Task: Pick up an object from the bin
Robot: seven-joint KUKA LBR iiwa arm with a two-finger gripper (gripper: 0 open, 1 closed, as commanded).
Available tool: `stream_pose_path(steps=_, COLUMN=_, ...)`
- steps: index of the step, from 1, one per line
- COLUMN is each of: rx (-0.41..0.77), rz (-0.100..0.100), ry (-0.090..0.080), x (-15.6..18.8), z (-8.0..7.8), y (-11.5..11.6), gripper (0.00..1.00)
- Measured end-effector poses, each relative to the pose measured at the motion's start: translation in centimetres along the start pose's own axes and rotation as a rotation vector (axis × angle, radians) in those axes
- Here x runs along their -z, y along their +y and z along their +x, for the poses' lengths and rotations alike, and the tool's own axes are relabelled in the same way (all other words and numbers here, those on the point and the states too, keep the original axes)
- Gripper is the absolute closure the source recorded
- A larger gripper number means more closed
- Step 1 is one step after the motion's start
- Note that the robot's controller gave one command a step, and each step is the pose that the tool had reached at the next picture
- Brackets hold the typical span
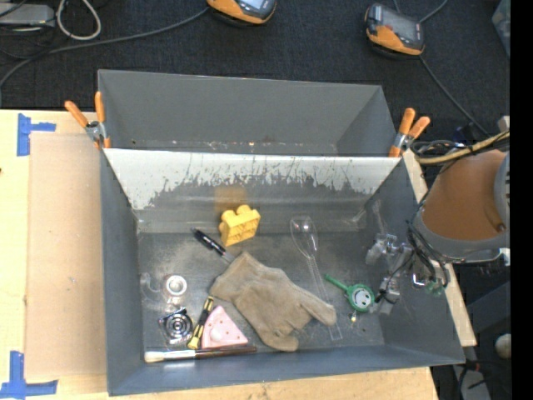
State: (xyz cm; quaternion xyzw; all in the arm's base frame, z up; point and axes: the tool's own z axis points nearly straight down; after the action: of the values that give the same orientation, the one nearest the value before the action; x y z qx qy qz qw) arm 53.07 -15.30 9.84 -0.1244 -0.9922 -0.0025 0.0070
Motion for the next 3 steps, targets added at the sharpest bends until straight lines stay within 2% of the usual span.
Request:
stream_pose_path(steps=1, rx=-0.001, rz=0.001, ry=-0.019, x=-2.9, z=-0.2, y=0.1, gripper=0.0)
stream_pose_path(steps=2, rx=-0.082, rz=-0.002, ry=-0.005, x=-2.9, z=1.5, y=-0.6, gripper=1.0)
stream_pose_path(steps=3, rx=-0.082, rz=-0.002, ry=-0.005, x=-2.9, z=1.5, y=-0.6, gripper=1.0)
